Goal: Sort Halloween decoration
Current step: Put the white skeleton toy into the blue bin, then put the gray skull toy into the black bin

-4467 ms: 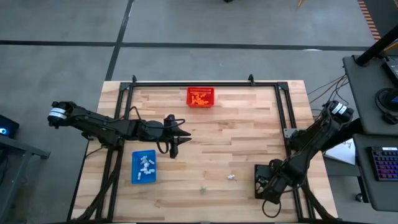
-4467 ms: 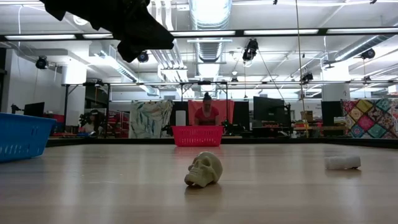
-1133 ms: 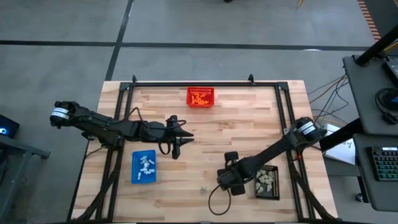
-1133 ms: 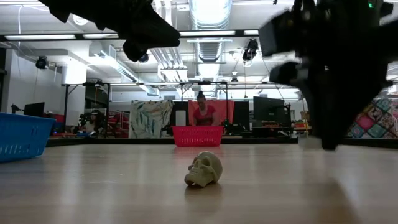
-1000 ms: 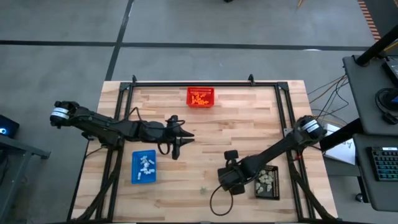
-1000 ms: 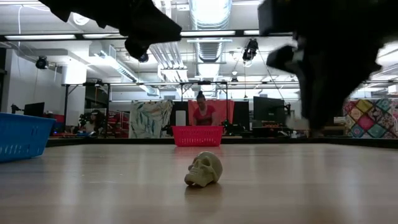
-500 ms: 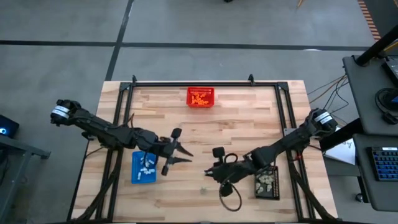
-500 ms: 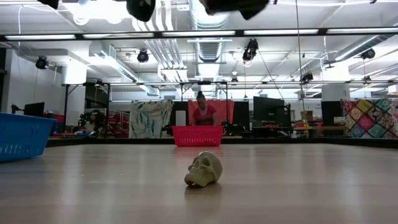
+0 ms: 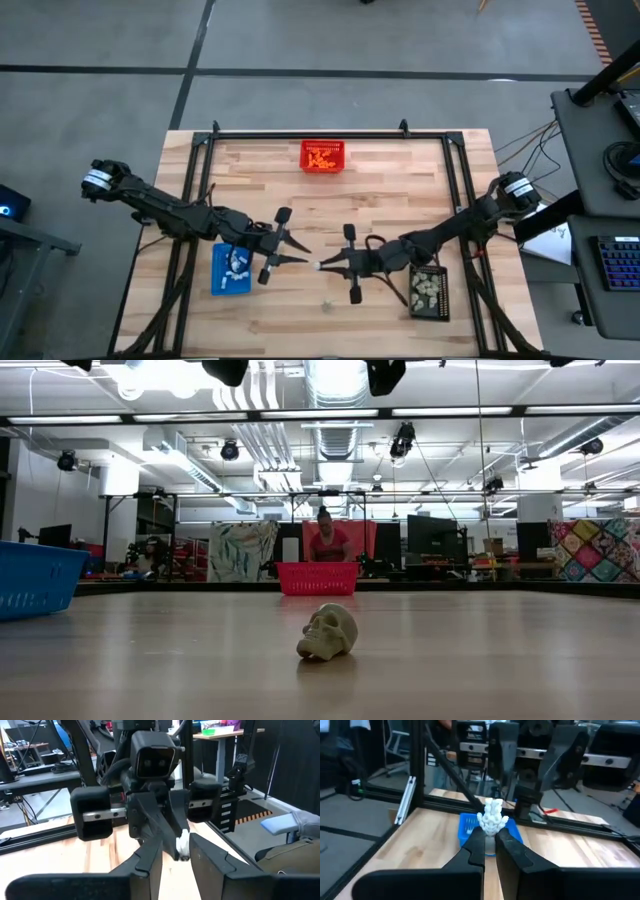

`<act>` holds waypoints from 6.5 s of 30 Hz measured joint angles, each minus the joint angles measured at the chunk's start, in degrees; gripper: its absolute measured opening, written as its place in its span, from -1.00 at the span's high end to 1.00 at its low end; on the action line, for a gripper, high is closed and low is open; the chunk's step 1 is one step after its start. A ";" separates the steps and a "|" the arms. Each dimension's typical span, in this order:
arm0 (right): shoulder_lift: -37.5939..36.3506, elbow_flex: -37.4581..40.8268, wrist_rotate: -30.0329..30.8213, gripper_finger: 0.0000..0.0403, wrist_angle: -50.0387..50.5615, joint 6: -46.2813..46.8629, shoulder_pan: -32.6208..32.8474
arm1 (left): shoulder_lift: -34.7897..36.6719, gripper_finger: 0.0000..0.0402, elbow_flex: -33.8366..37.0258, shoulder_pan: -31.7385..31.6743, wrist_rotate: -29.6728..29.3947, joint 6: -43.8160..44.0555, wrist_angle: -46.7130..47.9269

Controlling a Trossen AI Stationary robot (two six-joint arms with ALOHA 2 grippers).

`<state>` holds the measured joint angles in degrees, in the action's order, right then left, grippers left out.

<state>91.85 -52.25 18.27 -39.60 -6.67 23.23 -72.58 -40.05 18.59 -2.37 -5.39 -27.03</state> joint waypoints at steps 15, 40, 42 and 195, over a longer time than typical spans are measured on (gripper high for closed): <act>0.04 -0.28 7.31 0.94 -0.14 -0.69 -0.03 | 0.00 0.04 0.00 0.00 -5.68 0.75 -1.01; 0.04 -0.85 7.45 0.94 -0.33 -1.52 -0.56 | -5.14 0.34 -1.38 -0.04 -6.12 -1.66 -5.55; 0.04 -0.85 7.47 0.94 -0.28 -1.52 -0.56 | -5.14 0.42 -1.38 -0.04 -6.08 -1.69 -5.00; 10.18 -5.66 -11.26 0.46 16.60 9.61 3.28 | 3.79 0.79 5.35 11.74 -19.45 1.48 -10.24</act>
<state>102.04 -57.91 7.01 -22.99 2.94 26.52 -68.79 -34.70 30.33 -21.83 -3.90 -37.26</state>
